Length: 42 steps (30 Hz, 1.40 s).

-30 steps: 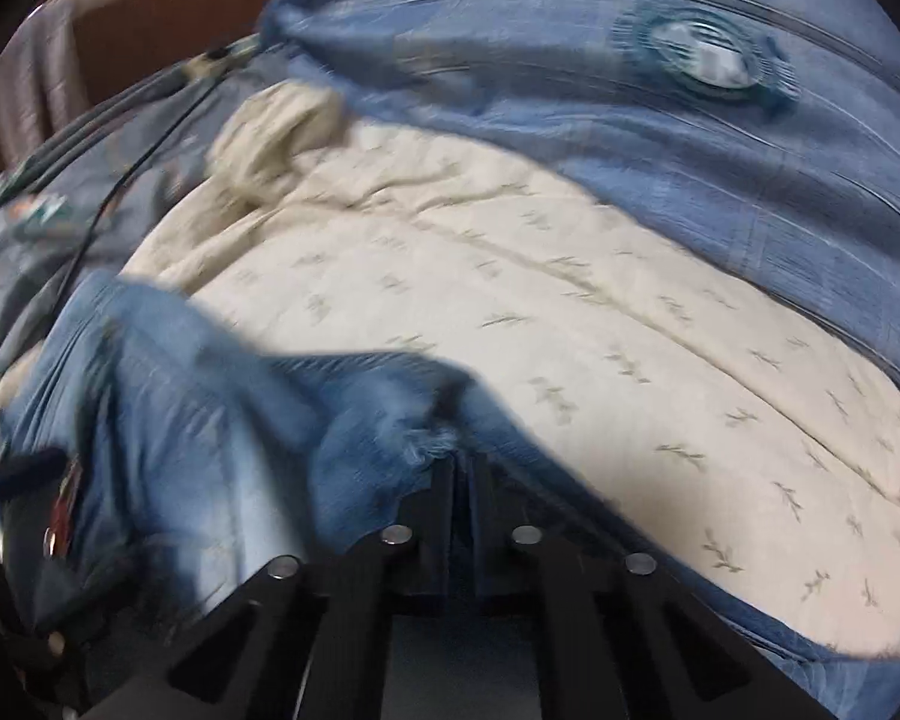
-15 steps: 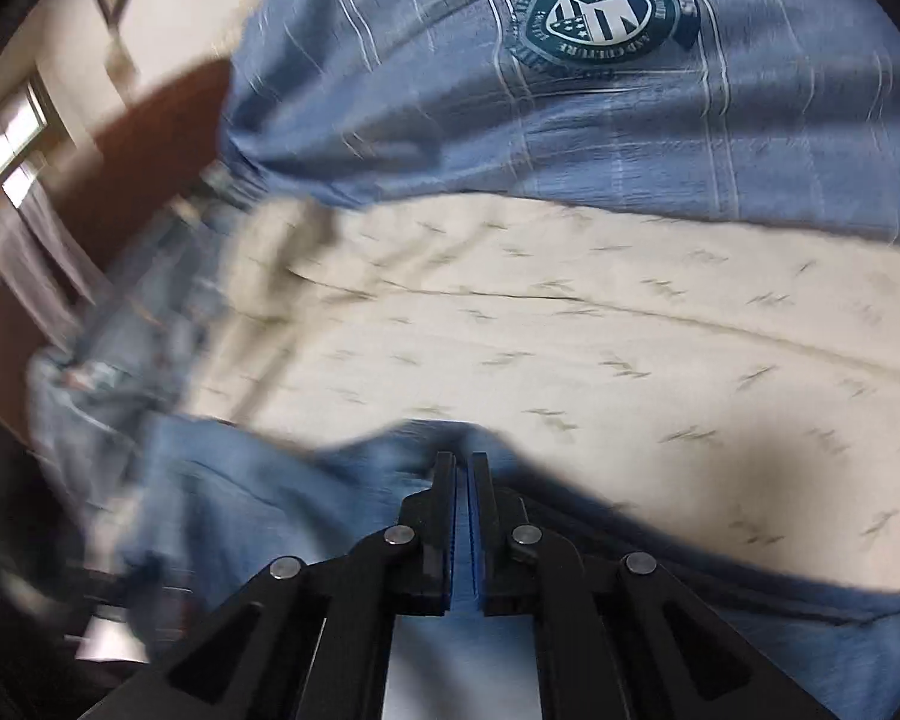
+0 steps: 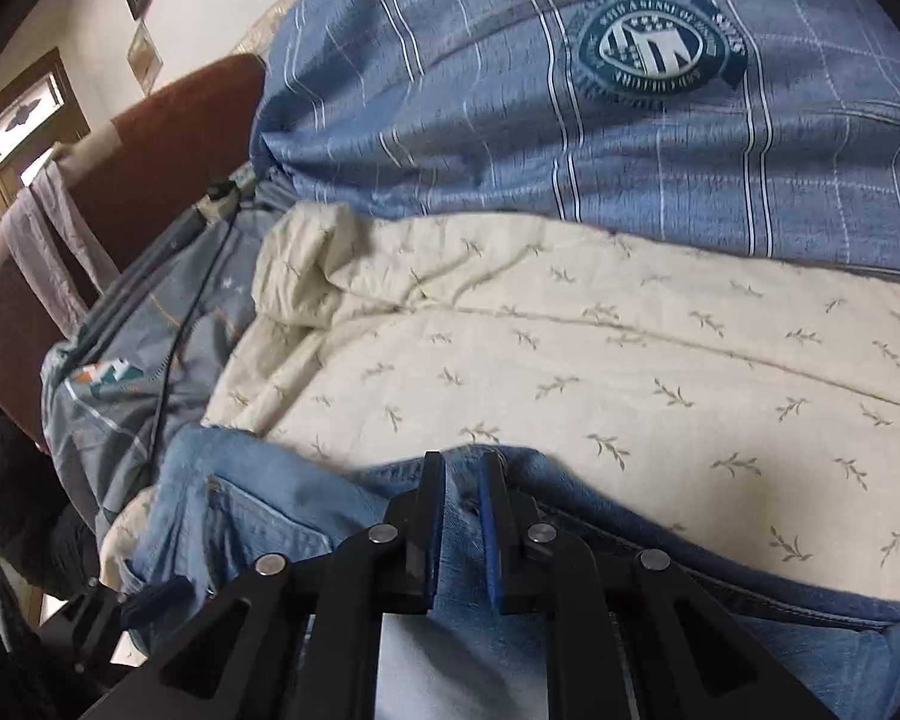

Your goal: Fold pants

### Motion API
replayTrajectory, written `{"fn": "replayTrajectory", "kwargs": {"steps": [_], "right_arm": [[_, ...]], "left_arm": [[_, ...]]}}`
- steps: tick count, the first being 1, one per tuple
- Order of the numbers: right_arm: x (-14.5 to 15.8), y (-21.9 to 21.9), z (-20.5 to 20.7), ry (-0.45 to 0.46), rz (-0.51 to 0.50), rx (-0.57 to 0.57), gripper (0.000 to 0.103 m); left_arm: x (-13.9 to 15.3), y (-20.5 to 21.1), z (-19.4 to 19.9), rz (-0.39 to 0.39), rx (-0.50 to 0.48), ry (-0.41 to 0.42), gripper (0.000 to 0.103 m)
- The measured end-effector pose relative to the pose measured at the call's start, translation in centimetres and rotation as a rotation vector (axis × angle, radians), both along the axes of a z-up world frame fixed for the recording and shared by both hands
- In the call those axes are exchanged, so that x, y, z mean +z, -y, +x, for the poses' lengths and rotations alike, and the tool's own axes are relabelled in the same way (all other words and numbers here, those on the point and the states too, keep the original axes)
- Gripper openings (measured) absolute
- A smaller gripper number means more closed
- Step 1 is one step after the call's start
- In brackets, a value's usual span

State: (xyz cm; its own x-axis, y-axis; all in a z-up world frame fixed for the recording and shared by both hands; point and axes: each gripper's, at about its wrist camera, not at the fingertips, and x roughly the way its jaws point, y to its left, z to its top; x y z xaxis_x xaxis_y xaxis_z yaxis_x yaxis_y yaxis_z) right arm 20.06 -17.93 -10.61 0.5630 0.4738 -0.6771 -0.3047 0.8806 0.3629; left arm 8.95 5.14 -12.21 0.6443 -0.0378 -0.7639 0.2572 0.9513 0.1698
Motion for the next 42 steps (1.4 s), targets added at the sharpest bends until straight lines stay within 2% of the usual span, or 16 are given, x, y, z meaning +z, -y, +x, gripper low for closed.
{"fn": "replayTrajectory", "kwargs": {"steps": [7, 10, 12, 13, 14, 16, 19, 22, 25, 26, 27, 29, 32, 38, 40, 42], "right_arm": [[-0.6, -0.9, -0.1, -0.029, -0.044, 0.008, 0.012], [2.6, 0.4, -2.0, 0.101, 0.067, 0.01, 0.013], [3.8, 0.8, -3.3, 0.185, 0.082, 0.006, 0.037], [3.7, 0.9, -3.5, 0.19, 0.075, -0.008, 0.082], [3.2, 1.1, -3.4, 0.171, 0.078, -0.03, 0.093], [2.4, 1.4, -3.1, 0.14, 0.101, -0.04, 0.092], [1.9, 1.1, -2.2, 0.111, 0.065, -0.047, 0.088], [0.4, -0.1, -0.7, 0.039, -0.003, -0.027, 0.062], [-1.7, -1.3, 0.2, -0.025, -0.052, -0.011, 0.048], [-2.4, -1.6, 0.5, -0.039, -0.059, -0.004, 0.039], [-2.8, -1.9, 0.6, -0.049, -0.073, 0.005, 0.034], [-3.5, -2.9, 0.8, -0.048, -0.17, 0.003, 0.018], [-3.3, -2.9, 0.9, -0.047, -0.183, -0.019, 0.015], [-1.3, -3.6, 0.8, 0.071, -0.203, -0.071, 0.015], [-2.2, -3.3, 1.7, 0.05, -0.172, -0.078, 0.015], [-4.2, -2.3, 3.0, -0.053, -0.082, -0.097, 0.017]], "left_arm": [[0.1, -0.1, 0.0, -0.013, -0.003, -0.005, 0.072], [0.2, -0.3, 0.0, -0.026, -0.005, -0.008, 0.072], [0.4, -0.4, -0.1, -0.031, 0.006, -0.002, 0.072], [0.5, -0.4, -0.2, -0.031, 0.014, 0.006, 0.072], [0.8, -0.4, -0.4, -0.027, 0.025, 0.021, 0.072], [1.3, -0.7, -0.7, -0.027, 0.039, 0.049, 0.072], [1.5, -1.0, -0.6, -0.011, 0.073, 0.071, 0.072], [1.2, -1.6, 0.0, -0.02, 0.096, 0.043, 0.072], [0.9, -1.5, 0.0, 0.006, 0.094, 0.041, 0.072], [0.8, -1.4, 0.0, 0.012, 0.091, 0.042, 0.072], [0.8, -1.4, 0.1, 0.011, 0.091, 0.04, 0.072], [0.7, -1.6, 0.4, -0.005, 0.093, 0.025, 0.073], [0.8, -1.8, 0.4, -0.018, 0.097, 0.016, 0.073], [1.1, -1.4, -0.2, 0.03, 0.106, 0.058, 0.073], [0.6, -1.2, 0.0, 0.049, 0.102, 0.043, 0.073], [0.3, -1.0, 0.1, 0.057, 0.101, 0.035, 0.073]]}}
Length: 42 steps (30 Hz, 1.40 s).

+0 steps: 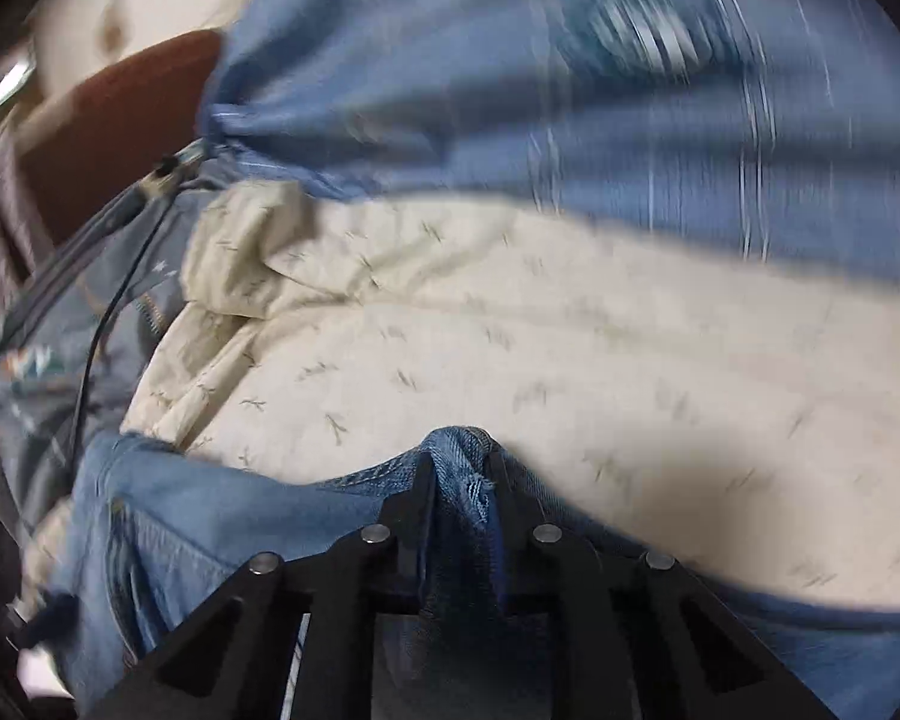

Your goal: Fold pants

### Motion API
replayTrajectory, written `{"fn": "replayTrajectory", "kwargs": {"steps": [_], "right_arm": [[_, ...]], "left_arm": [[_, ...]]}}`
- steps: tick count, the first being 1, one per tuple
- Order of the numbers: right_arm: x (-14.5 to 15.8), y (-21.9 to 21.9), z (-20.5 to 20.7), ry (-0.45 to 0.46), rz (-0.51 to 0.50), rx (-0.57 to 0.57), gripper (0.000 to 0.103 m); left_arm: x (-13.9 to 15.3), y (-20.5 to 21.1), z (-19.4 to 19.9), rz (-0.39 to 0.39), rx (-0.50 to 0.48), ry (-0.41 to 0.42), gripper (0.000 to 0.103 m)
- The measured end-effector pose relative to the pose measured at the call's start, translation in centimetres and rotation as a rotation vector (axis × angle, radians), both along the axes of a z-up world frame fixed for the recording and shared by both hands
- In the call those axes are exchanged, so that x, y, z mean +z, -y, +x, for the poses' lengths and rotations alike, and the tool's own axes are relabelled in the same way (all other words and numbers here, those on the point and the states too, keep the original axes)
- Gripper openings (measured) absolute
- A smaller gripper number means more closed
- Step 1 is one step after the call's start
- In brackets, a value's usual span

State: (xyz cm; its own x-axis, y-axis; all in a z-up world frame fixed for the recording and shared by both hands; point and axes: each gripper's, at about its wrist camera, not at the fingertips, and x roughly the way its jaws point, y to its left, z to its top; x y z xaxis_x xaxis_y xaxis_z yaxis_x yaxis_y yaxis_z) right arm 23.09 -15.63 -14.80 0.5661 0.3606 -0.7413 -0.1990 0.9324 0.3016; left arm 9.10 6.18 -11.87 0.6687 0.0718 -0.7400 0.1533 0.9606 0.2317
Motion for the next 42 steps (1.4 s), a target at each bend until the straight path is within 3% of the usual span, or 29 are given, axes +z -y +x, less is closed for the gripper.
{"fn": "replayTrajectory", "kwargs": {"steps": [4, 8, 13, 15, 18, 24, 30, 31, 32, 33, 34, 35, 39, 42], "right_arm": [[0.2, 1.5, 0.2, -0.044, 0.108, -0.011, 0.019], [3.6, 4.5, -2.2, 0.033, 0.226, -0.041, 0.019], [3.4, 5.7, -4.4, -0.028, 0.199, -0.037, 0.019], [2.1, 5.0, -4.4, -0.078, 0.14, -0.027, 0.019], [-0.6, 5.2, -4.2, -0.159, 0.078, -0.056, 0.02], [2.4, 8.7, -6.5, -0.088, 0.171, -0.089, 0.02], [5.9, 18.4, -12.9, 0.054, 0.264, -0.246, 0.02], [6.4, 19.6, -13.7, 0.06, 0.289, -0.281, 0.022], [6.5, 21.5, -15.2, 0.063, 0.314, -0.326, 0.034], [6.3, 23.5, -17.0, 0.067, 0.335, -0.382, 0.04], [6.3, 24.8, -18.2, 0.074, 0.351, -0.423, 0.062], [5.9, 26.6, -20.3, 0.091, 0.389, -0.485, 0.071], [4.4, 31.2, -25.0, 0.086, 0.542, -0.59, 0.071], [3.0, 32.1, -26.6, 0.032, 0.564, -0.626, 0.071]], "left_arm": [[0.2, -0.4, -0.1, -0.023, 0.006, -0.002, 0.073], [1.0, -0.7, -0.6, -0.062, 0.011, 0.026, 0.073], [2.1, 0.3, -2.0, -0.04, -0.011, 0.127, 0.073], [1.7, 0.8, -1.7, -0.023, -0.02, 0.104, 0.073], [-0.3, 1.0, -0.6, 0.008, 0.004, -0.002, 0.073], [0.6, 0.8, -1.4, -0.015, -0.001, 0.062, 0.073], [2.2, 2.2, -2.3, -0.096, -0.046, 0.125, 0.073], [2.3, 2.7, -2.3, -0.104, -0.063, 0.129, 0.073], [2.4, 3.4, -2.4, -0.113, -0.081, 0.131, 0.073], [2.5, 3.9, -2.5, -0.12, -0.094, 0.132, 0.073], [2.5, 4.5, -2.5, -0.128, -0.106, 0.129, 0.073], [2.4, 5.1, -2.6, -0.136, -0.115, 0.125, 0.073], [1.9, 7.6, -2.4, -0.168, -0.157, 0.081, 0.073], [1.4, 9.6, -2.6, -0.149, -0.178, 0.072, 0.073]]}}
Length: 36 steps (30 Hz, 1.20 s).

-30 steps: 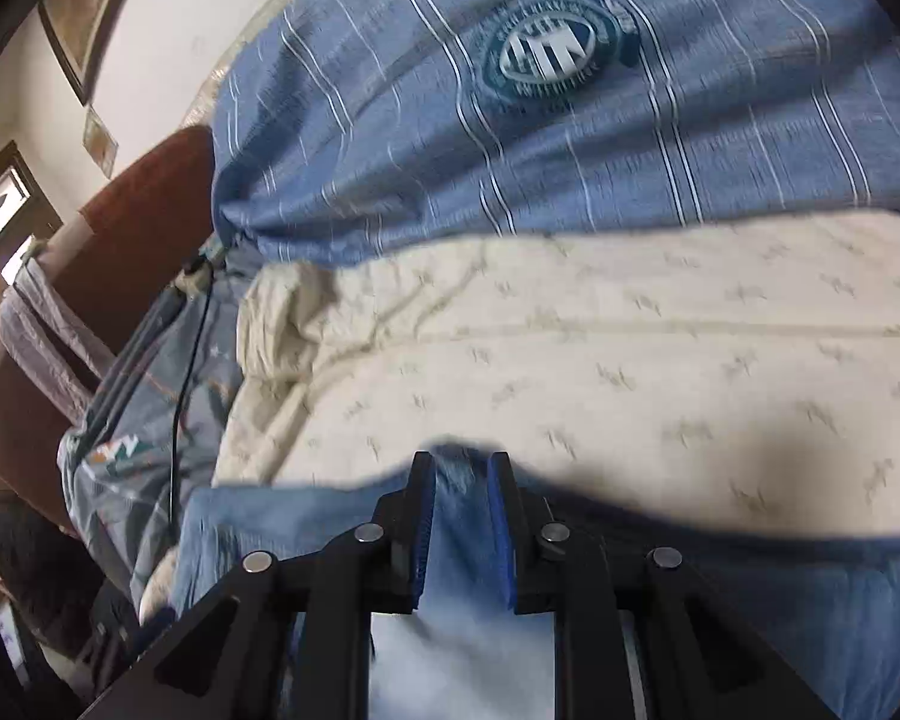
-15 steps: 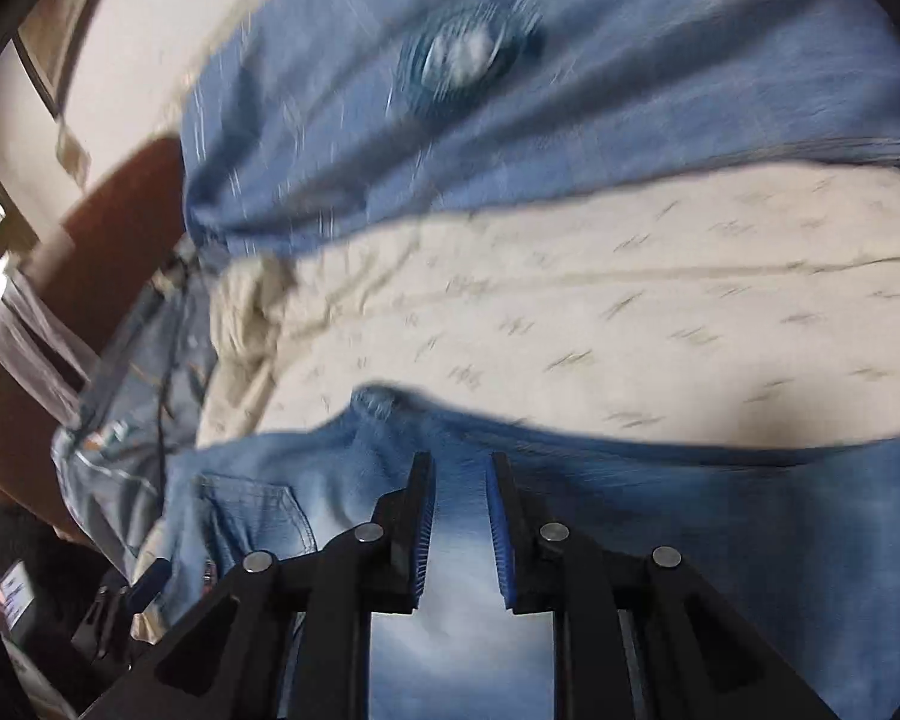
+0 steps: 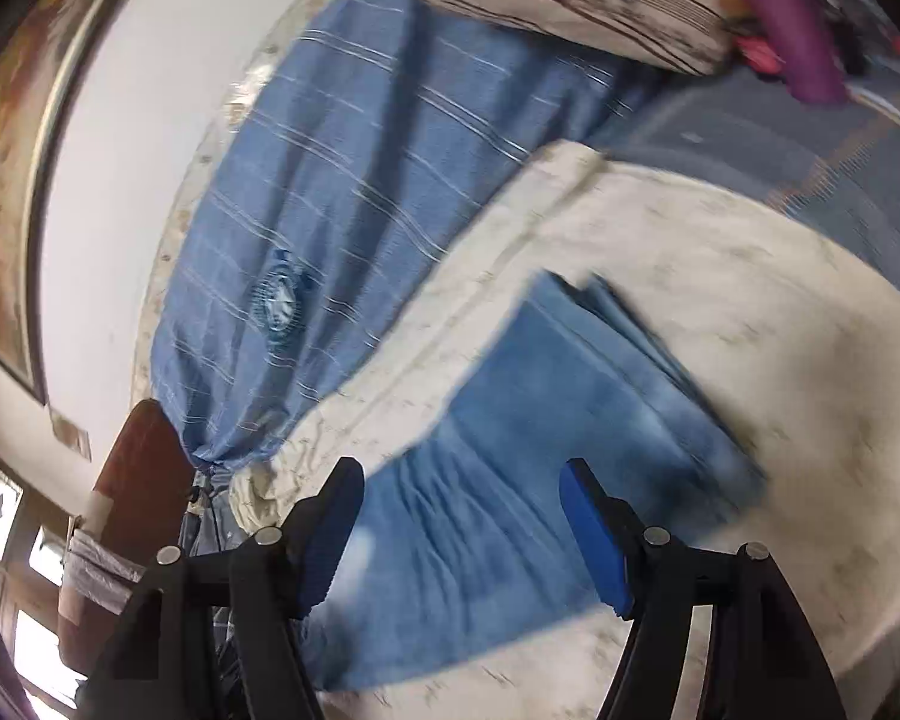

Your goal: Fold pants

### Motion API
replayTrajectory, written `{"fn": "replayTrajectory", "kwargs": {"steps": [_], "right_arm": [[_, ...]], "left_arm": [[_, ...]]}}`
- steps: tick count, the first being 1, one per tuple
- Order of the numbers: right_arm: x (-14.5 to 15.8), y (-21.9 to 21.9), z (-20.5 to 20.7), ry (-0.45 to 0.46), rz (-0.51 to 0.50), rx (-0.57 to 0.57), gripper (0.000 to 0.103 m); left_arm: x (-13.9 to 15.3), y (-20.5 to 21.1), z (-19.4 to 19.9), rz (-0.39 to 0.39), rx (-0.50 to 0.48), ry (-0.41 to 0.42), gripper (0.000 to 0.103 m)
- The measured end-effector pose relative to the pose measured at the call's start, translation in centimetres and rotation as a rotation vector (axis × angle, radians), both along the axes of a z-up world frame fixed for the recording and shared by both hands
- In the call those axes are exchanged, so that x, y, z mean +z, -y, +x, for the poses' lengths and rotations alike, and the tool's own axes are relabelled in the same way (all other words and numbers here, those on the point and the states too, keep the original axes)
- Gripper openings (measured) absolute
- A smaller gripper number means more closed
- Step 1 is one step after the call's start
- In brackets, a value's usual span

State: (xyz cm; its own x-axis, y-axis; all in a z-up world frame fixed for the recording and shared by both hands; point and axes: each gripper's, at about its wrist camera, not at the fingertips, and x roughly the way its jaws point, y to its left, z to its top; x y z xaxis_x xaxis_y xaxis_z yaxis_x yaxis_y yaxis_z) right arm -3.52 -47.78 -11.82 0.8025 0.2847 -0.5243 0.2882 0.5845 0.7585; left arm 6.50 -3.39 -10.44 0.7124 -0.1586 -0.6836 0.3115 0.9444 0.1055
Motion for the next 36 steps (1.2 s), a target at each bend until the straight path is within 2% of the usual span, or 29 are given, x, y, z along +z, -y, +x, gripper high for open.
{"fn": "replayTrajectory", "kwargs": {"steps": [4, 6, 9, 11, 12, 14, 17, 19, 21, 24, 25, 28, 31, 36], "right_arm": [[-2.0, 0.0, -0.7, -0.099, 0.035, -0.018, 0.071], [-2.8, 0.3, -0.9, -0.122, 0.053, -0.026, 0.071], [-3.6, 0.5, -0.9, -0.155, 0.073, -0.042, 0.071], [-3.5, 0.6, -0.9, -0.155, 0.08, -0.048, 0.071], [-3.3, 0.6, -0.9, -0.147, 0.078, -0.056, 0.071], [-2.3, 0.8, -1.4, -0.095, 0.062, -0.081, 0.071], [-0.7, 0.8, -2.0, 0.015, 0.029, -0.091, 0.071], [-0.8, 0.6, -1.4, -0.008, 0.022, -0.09, 0.071], [-2.0, 0.6, -0.7, -0.073, 0.053, -0.09, 0.071], [-4.4, 1.3, 0.2, -0.18, 0.129, -0.113, 0.07], [-5.0, 1.5, 0.3, -0.189, 0.158, -0.117, 0.07], [-5.5, 1.9, 0.1, -0.176, 0.188, -0.122, 0.07], [-5.0, 1.7, 0.1, -0.166, 0.155, -0.107, 0.07], [-2.9, 0.9, -0.7, -0.081, 0.085, -0.086, 0.07]], "left_arm": [[-0.7, 2.3, -0.2, 0.012, -0.052, -0.033, 0.074], [-1.4, 3.3, -0.4, 0.036, -0.073, -0.053, 0.081], [-3.0, 4.5, 0.0, 0.08, -0.098, -0.131, 0.083], [-4.0, 4.5, 0.4, 0.077, -0.093, -0.189, 0.085], [-3.9, 4.1, 0.5, 0.058, -0.077, -0.19, 0.09], [-4.0, 3.8, 0.8, 0.055, -0.074, -0.205, 0.093], [-4.3, 3.7, 0.5, 0.05, -0.07, -0.189, 0.101], [-4.6, 3.7, -0.1, 0.043, -0.065, -0.152, 0.101], [-4.6, 3.6, -0.4, 0.036, -0.062, -0.139, 0.102], [-4.8, 3.2, 0.2, 0.014, -0.06, -0.145, 0.103], [-4.9, 3.2, 0.3, 0.008, -0.059, -0.15, 0.103], [-4.8, 3.3, 0.1, 0.015, -0.076, -0.15, 0.103], [-4.7, 3.4, 0.3, 0.022, -0.092, -0.162, 0.103], [-4.6, 3.5, 0.3, 0.029, -0.104, -0.172, 0.103]]}}
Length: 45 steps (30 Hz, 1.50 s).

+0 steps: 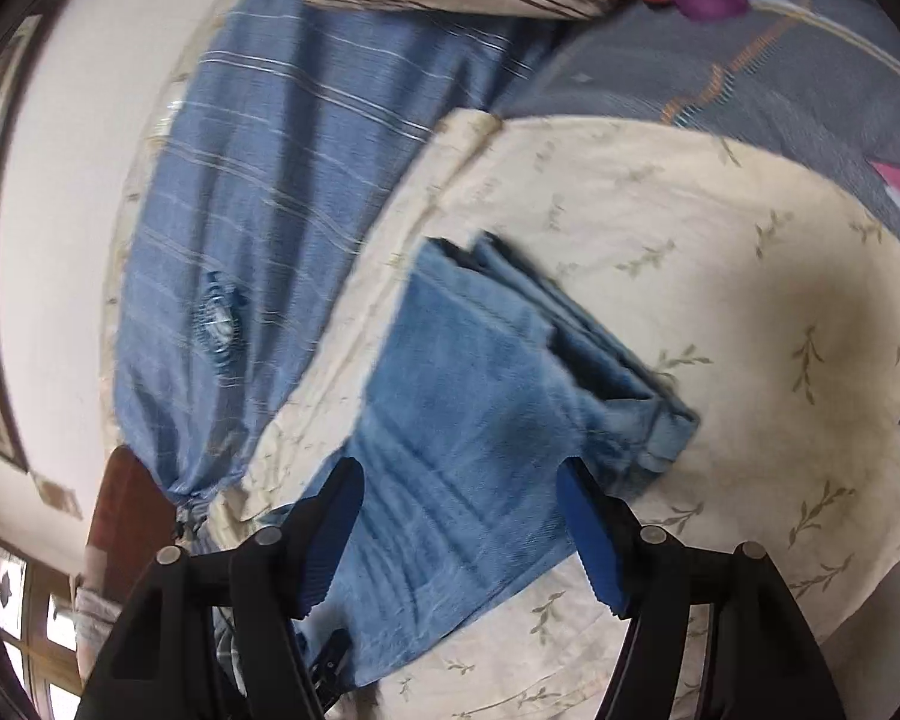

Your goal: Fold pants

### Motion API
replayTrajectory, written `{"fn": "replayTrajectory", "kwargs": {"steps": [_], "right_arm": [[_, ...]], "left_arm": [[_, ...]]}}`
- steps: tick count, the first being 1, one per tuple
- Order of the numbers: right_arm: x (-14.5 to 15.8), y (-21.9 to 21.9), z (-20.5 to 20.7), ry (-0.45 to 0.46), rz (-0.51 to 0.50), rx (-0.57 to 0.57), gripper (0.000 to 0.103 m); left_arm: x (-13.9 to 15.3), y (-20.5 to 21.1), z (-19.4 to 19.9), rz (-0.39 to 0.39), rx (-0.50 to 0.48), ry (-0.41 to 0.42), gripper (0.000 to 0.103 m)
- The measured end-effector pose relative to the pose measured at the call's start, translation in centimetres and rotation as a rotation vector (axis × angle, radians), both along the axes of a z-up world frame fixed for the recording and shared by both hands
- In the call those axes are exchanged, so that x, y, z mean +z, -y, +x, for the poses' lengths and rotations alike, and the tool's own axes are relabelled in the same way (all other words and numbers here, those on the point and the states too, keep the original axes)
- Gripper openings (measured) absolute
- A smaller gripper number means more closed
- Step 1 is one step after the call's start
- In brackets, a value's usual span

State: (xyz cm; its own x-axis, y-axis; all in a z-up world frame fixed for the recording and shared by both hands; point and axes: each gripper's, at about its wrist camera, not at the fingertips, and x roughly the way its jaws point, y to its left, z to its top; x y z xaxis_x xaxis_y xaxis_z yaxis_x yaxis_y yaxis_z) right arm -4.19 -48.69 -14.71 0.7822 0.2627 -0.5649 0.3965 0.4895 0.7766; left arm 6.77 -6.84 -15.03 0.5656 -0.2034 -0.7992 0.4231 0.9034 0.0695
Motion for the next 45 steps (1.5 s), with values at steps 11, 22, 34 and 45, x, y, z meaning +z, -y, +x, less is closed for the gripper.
{"fn": "replayTrajectory", "kwargs": {"steps": [11, 22, 34, 45], "right_arm": [[1.1, -1.9, 0.2, 0.013, -0.061, 0.053, 0.07], [-1.4, -2.1, 1.5, -0.132, -0.142, 0.083, 0.07], [-1.4, -2.9, 1.7, -0.142, -0.213, 0.087, 0.07], [1.3, -1.8, -0.5, 0.054, -0.136, 0.015, 0.07]], "left_arm": [[-0.1, 0.1, -0.1, 0.003, 0.004, 0.013, 0.103], [-0.1, 0.0, -0.5, -0.003, -0.001, 0.037, 0.103], [0.4, -0.3, -0.9, 0.0, -0.033, 0.017, 0.103], [5.1, -6.9, 0.1, -0.039, 0.178, 0.168, 0.103]]}}
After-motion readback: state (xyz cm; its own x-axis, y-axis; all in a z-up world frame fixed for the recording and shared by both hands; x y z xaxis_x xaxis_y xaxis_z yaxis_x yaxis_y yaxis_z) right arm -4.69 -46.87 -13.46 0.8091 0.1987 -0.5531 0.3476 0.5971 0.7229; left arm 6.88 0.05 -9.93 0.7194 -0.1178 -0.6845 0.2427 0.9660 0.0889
